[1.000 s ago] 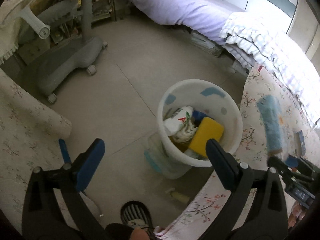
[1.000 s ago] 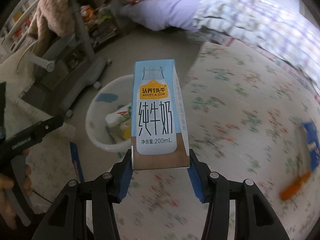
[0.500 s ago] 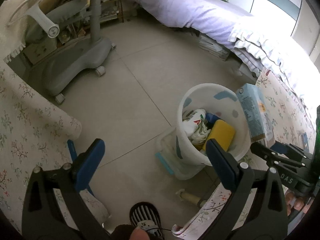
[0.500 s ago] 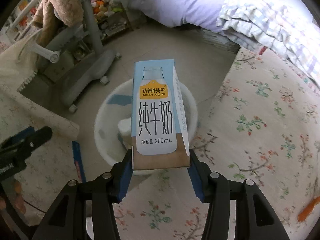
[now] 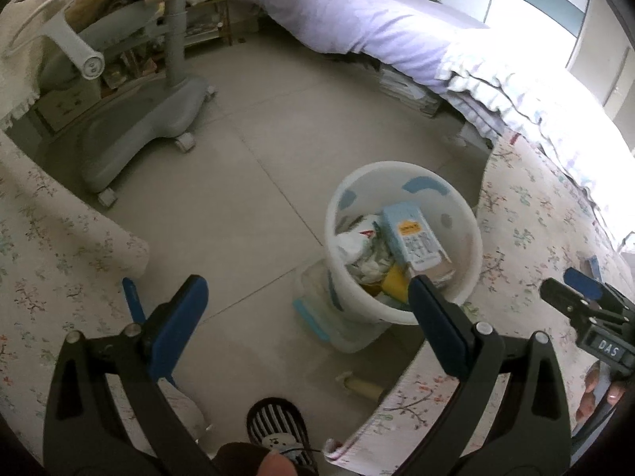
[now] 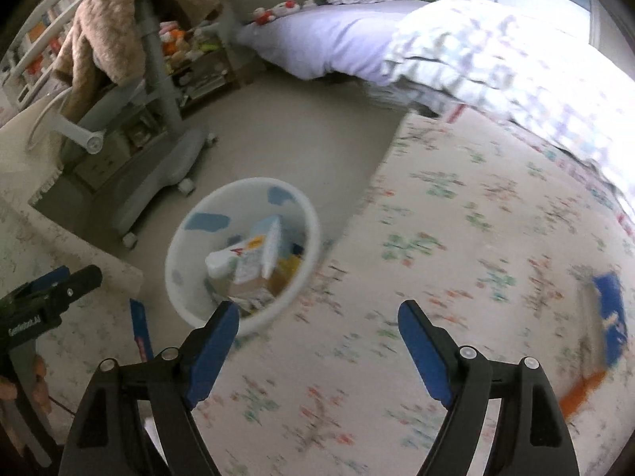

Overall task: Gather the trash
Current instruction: 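Return to the bed and grasp the orange peel with the left tool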

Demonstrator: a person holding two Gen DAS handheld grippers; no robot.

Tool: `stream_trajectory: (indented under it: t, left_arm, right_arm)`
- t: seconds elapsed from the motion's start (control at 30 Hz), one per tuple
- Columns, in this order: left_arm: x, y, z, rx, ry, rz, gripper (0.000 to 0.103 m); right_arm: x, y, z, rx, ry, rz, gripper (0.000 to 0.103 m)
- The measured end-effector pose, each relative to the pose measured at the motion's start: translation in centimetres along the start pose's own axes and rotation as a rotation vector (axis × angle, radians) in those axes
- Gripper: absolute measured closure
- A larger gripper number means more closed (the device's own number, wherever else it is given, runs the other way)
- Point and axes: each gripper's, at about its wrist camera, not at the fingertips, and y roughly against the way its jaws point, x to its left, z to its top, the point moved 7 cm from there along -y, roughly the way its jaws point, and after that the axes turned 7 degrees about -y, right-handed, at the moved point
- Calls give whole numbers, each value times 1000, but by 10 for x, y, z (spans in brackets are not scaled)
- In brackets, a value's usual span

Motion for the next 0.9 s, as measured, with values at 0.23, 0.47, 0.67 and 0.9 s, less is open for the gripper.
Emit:
stream_trajectory:
  t: [0.23, 0.47, 0.67, 0.9]
  left_arm:
    - [-48, -1, -3, 13, -98, -41, 3]
    - [-111, -1, -9, 32, -205, -102, 3]
    - [-169, 0, -16, 58, -283, -170, 3]
    - [-234, -2, -25, 87, -367, -231, 3]
  right_arm:
    - [-64, 46, -15, -12, -23, -80, 19]
    - [-142, 87, -31, -36, -115, -149, 19]
    - [-207, 110, -45, -59, -222, -196, 19]
    - [-257, 126, -65, -52, -274, -248, 19]
